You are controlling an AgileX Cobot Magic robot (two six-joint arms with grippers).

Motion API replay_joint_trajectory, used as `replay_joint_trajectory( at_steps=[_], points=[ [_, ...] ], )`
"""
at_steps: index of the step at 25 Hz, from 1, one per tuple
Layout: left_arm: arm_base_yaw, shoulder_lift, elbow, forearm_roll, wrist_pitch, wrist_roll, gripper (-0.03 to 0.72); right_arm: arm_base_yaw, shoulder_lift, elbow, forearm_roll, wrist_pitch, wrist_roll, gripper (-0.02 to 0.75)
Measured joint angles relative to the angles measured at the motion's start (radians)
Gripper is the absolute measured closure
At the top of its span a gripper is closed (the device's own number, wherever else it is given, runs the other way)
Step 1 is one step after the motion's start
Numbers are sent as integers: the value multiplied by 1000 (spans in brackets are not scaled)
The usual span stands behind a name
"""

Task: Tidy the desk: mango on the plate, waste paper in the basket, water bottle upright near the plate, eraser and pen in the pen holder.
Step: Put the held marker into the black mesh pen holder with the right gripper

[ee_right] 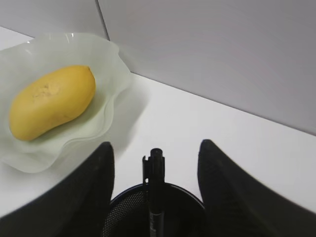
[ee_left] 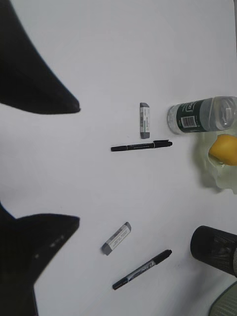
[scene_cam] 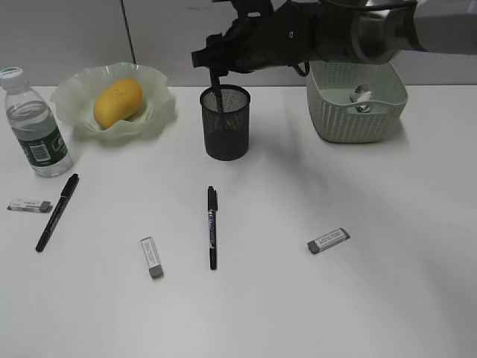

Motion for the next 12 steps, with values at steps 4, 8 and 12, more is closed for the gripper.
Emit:
replay_joint_trajectory(
  at_steps=[4,8,12],
  points=[
    [0,0,0,0,0,0,207,0,-42,0,-9,114,0,258],
    [0,0,0,0,0,0,207,0,-129,-2,-32,355,-1,256],
    [0,0,0,0,0,0,207,0,-206,-3,-67,672,-1,256]
  ],
)
